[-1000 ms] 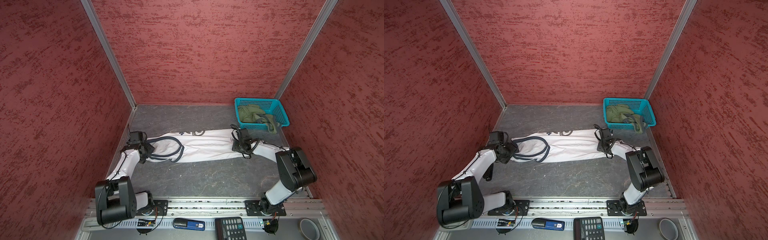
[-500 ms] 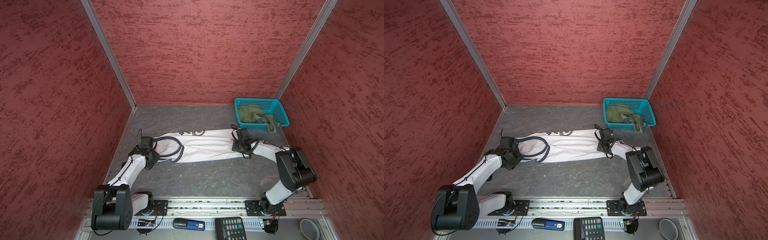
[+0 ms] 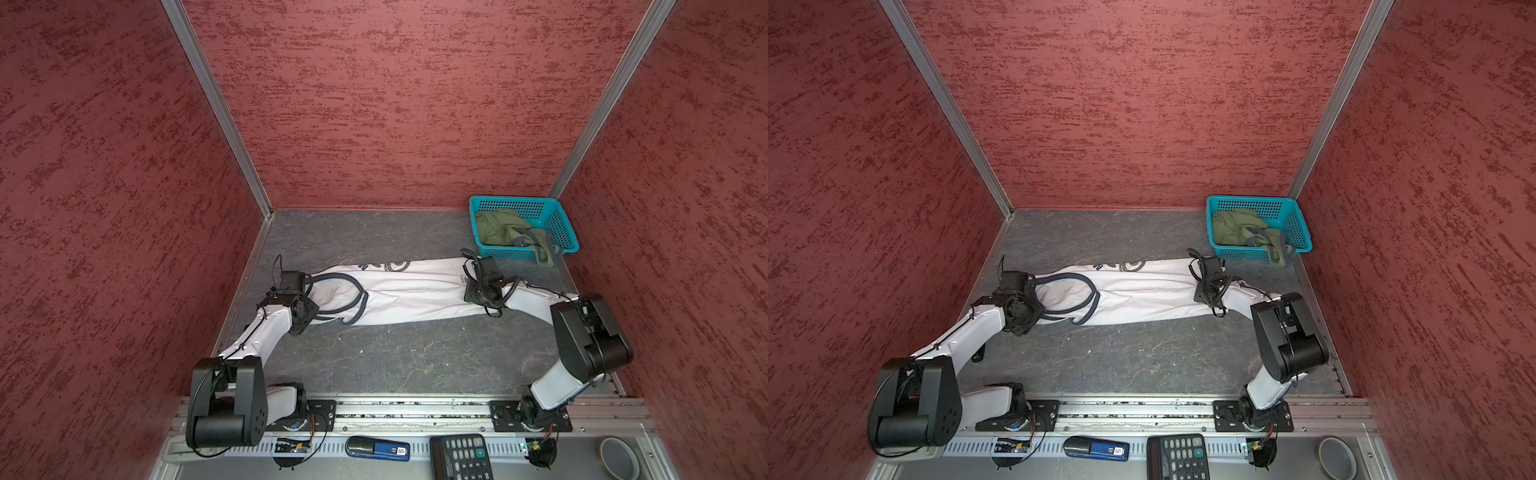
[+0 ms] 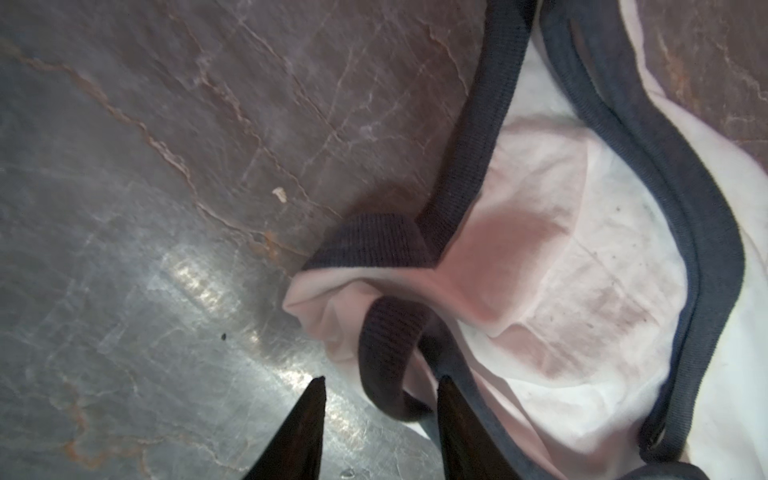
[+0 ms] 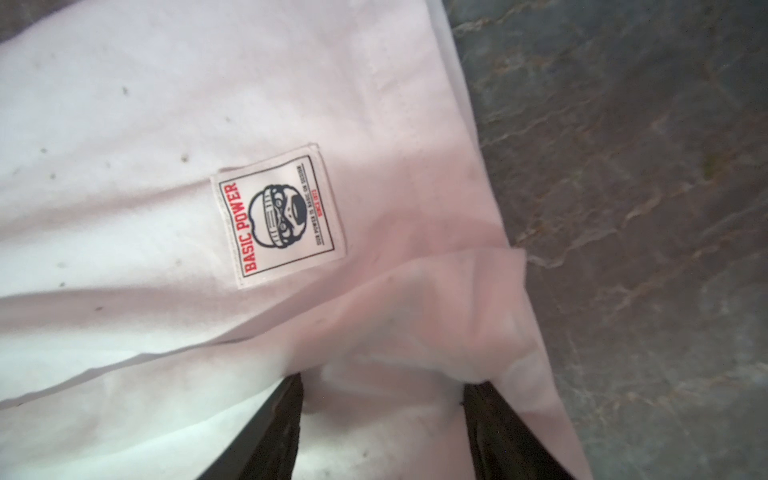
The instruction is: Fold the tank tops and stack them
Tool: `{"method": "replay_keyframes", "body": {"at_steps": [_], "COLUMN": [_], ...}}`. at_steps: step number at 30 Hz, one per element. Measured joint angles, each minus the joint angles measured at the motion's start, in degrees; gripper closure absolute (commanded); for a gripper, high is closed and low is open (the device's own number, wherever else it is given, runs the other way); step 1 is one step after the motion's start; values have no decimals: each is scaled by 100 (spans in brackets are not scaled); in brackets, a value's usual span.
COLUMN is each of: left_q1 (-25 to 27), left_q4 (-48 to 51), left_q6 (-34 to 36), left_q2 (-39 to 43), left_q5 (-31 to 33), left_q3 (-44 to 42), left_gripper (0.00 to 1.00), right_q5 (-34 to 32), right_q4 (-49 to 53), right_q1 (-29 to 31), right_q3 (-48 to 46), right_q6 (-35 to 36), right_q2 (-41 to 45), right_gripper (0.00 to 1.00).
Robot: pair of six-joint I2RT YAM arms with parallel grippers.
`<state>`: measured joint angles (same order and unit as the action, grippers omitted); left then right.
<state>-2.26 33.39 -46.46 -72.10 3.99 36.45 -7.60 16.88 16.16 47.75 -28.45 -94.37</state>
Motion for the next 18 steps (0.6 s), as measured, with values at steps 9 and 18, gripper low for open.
{"method": "replay_keyframes", "body": {"at_steps": [9,18], "left_q1": [-431,-1202], "left_q4": [-13,59], "left_q6": [188,533], "left_q2": [146,271], "left_q5": [-146,-459], "left_q3": [0,33], "left_gripper": [96,91], "right_q5": [-79,-232], "right_q4": [9,13], "right_q1": [0,-11], "right_q3": [61,186], "right_q6": [2,42], "right_q2": [-61,-197], "right_gripper": [37,37]}}
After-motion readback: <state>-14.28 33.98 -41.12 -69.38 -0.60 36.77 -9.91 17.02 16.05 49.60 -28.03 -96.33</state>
